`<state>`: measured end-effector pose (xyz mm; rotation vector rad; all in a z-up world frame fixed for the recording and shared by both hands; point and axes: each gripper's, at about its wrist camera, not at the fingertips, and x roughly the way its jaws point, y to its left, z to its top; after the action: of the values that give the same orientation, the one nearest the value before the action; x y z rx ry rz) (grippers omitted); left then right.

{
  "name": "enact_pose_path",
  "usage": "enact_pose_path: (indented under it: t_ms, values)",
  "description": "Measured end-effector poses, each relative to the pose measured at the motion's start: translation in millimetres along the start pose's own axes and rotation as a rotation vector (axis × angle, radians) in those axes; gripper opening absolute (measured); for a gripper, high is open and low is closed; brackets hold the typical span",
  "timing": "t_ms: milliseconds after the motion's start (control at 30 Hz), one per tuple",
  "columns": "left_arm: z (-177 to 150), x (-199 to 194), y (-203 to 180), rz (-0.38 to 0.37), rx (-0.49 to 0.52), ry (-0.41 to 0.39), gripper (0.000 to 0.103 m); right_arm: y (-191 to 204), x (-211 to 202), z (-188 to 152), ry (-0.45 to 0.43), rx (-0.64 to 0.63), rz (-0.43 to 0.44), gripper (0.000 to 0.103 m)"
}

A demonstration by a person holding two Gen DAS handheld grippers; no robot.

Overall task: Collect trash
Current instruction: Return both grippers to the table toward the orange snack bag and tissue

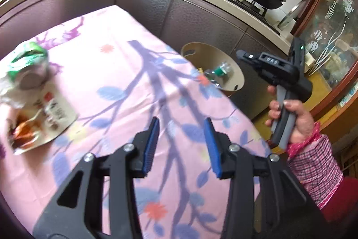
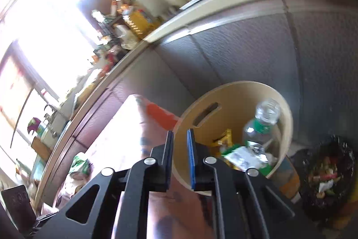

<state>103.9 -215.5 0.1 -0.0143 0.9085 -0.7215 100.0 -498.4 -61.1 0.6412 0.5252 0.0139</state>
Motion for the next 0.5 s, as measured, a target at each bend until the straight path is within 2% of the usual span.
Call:
enact_pose_path:
  t_ms: [33,67,133,267,367,400,467,500]
  values:
    - [-11,-11,12,0.037,-0.002,-0.015,0.048,13,0,-3,0.007,-0.026,0.029,0.033]
    - [-23,-24,25,0.075,-0.014,-0.027,0.051,26,1,-8,0.014,-0.038,0.067,0.063]
    - [-42,-41,48,0.113,-0.067,-0.030,0.051,52,6,-21,0.045,-0.047,0.149,0.083]
    - [-77,-68,97,0.175,-0.208,-0.039,0.051,111,28,-57,0.164,-0.108,0.238,0.083]
    - [-95,-80,123,0.200,-0.291,-0.047,0.051,150,46,-86,0.251,-0.167,0.254,0.082]
    - [-100,-84,130,0.198,-0.311,-0.050,0.051,162,54,-94,0.280,-0.189,0.264,0.078]
    - [-106,-93,142,0.187,-0.338,-0.060,0.051,180,69,-108,0.349,-0.211,0.285,0.053]
    - [-107,-97,146,0.185,-0.344,-0.069,0.051,187,76,-114,0.382,-0.209,0.289,0.047]
